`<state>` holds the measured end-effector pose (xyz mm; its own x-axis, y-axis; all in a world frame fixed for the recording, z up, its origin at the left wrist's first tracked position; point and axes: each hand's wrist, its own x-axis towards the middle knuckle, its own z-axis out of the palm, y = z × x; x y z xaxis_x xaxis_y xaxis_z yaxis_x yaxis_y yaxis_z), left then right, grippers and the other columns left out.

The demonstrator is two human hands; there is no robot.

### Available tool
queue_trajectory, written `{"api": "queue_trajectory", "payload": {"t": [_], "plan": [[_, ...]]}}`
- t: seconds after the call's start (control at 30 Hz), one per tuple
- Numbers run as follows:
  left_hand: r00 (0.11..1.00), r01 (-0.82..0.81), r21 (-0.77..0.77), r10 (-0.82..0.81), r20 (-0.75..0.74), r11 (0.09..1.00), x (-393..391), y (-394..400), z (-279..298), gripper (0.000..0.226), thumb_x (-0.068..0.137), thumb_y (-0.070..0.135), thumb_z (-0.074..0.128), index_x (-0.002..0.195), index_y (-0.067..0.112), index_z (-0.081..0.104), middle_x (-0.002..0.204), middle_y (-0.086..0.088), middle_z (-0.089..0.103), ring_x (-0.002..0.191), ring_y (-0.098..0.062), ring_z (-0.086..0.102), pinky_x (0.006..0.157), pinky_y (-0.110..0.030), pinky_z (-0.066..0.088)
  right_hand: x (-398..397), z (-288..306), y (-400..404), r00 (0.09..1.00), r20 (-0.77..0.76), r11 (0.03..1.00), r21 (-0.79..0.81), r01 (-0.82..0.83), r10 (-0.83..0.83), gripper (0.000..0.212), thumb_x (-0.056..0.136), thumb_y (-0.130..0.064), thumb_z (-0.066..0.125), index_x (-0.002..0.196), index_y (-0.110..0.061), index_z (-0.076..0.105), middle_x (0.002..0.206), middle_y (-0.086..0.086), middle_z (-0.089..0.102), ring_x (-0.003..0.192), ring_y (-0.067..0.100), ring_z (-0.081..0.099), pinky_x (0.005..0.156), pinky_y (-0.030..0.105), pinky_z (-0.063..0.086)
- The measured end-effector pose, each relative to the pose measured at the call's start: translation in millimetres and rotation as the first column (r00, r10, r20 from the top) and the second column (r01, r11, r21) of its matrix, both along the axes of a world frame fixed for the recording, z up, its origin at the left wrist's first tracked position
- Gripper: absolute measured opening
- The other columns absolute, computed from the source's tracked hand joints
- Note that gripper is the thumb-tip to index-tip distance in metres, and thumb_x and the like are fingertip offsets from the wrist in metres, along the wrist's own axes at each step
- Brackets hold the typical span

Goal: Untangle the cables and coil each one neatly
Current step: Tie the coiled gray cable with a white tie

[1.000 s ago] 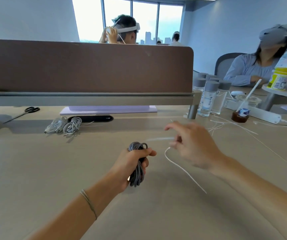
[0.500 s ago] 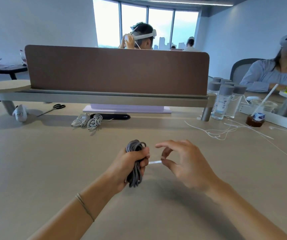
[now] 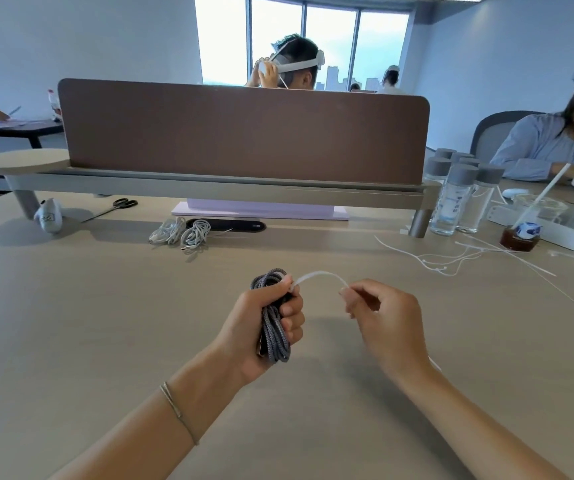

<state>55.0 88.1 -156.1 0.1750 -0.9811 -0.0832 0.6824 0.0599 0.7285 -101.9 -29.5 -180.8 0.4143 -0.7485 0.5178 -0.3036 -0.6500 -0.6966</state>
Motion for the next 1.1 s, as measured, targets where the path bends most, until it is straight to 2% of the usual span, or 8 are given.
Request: {"api": "queue_trajectory", "payload": {"t": [0.17,0.27,0.4,0.6,0.7,0.8,0.87,1.1], "plan": [[0.991,0.047,0.059,-0.054,0.123,0.997,0.7,-5.3,-12.0,0.02,0.097,0.021,0.053,0.106,0.006,0.062,0.062,-0.001,0.038,0.046,-0.011,0.038,0.043,-0.022,0.036,3.3,-4.3,-4.8,0.991,-0.112,0.997,0.005,0.078,-0.077,0.033,0.101,-0.033,0.057,0.07,-0.026,0.064,0.056,-0.019,0.057,0.058,0.008,0.052,0.054,0.031,0.035],[0.931,0.154,0.154,-0.195,0.31,0.976,5.5,-2.2,-17.0,0.053,0.084,0.009,0.06,0.136,0.017,0.056,0.064,-0.004,0.039,0.049,-0.014,0.038,0.047,-0.025,0.036,2.2,-0.9,-7.8,0.996,-0.083,0.987,0.16,-0.01,0.024,0.034,0.103,-0.02,0.051,0.073,-0.022,0.068,0.05,-0.017,0.051,0.053,0.006,0.046,0.055,0.029,0.03],[0.752,0.265,0.23,-0.35,0.559,0.937,6.5,4.3,-16.4,0.078,0.079,0.003,0.06,0.148,0.033,0.039,0.066,-0.008,0.048,0.049,-0.015,0.047,0.044,-0.024,0.041,-2.4,7.3,-5.4,0.971,0.072,0.907,0.348,-0.237,0.226,0.034,0.105,-0.014,0.047,0.081,-0.017,0.071,0.052,-0.009,0.04,0.047,0.009,0.034,0.05,0.027,0.029],[0.484,0.365,0.19,-0.36,0.798,0.911,-4.5,12.8,-2.4,0.044,0.089,-0.003,0.061,0.124,0.022,0.051,0.069,-0.009,0.059,0.049,-0.018,0.049,0.048,-0.029,0.042,-11.5,19.1,5.8,0.843,-0.127,0.829,0.306,-0.468,0.523,0.028,0.104,-0.009,0.053,0.081,-0.012,0.068,0.068,-0.015,0.058,0.054,0.003,0.036,0.055,0.015,0.031],[0.389,0.385,0.195,-0.35,0.852,0.902,-5.4,13.4,0.1,0.069,0.089,-0.006,0.06,0.145,0.026,0.036,0.073,-0.013,0.062,0.05,-0.022,0.048,0.049,-0.028,0.042,-15.1,20.9,5.5,0.812,-0.2,0.827,0.28,-0.488,0.548,0.028,0.104,-0.011,0.054,0.079,-0.011,0.065,0.075,-0.017,0.06,0.065,0.004,0.044,0.063,0.02,0.035],[0.414,0.366,0.194,-0.345,0.842,0.91,-3.7,11.4,-2.8,0.1,0.086,-0.004,0.062,0.158,0.04,0.008,0.073,-0.011,0.065,0.053,-0.026,0.049,0.05,-0.028,0.044,-16.2,24.7,7.9,0.798,-0.283,0.844,0.248,-0.476,0.532,0.024,0.104,-0.019,0.054,0.088,-0.021,0.072,0.072,-0.006,0.065,0.067,0.011,0.054,0.066,0.032,0.041],[0.474,0.333,0.156,-0.308,0.825,0.93,-1.0,8.7,-7.7,0.103,0.083,-0.003,0.063,0.157,0.042,0.008,0.073,-0.013,0.066,0.056,-0.029,0.048,0.051,-0.029,0.045,-16.6,28.7,12.3,0.795,-0.32,0.856,0.223,-0.466,0.516,0.032,0.104,-0.015,0.056,0.082,-0.034,0.069,0.066,-0.02,0.064,0.064,-0.005,0.056,0.062,0.016,0.038],[0.574,0.093,0.049,-0.094,0.814,0.994,-3.0,-0.8,-12.2,0.046,0.086,0.001,0.072,0.125,0.023,0.064,0.07,-0.009,0.065,0.054,-0.018,0.055,0.053,-0.027,0.049,-18.0,24.4,13.0,0.886,-0.264,0.923,0.166,-0.347,0.381,0.012,0.095,-0.028,0.069,0.105,-0.033,0.07,0.064,0.002,0.069,0.047,0.009,0.047,0.056,0.034,0.044]]}}
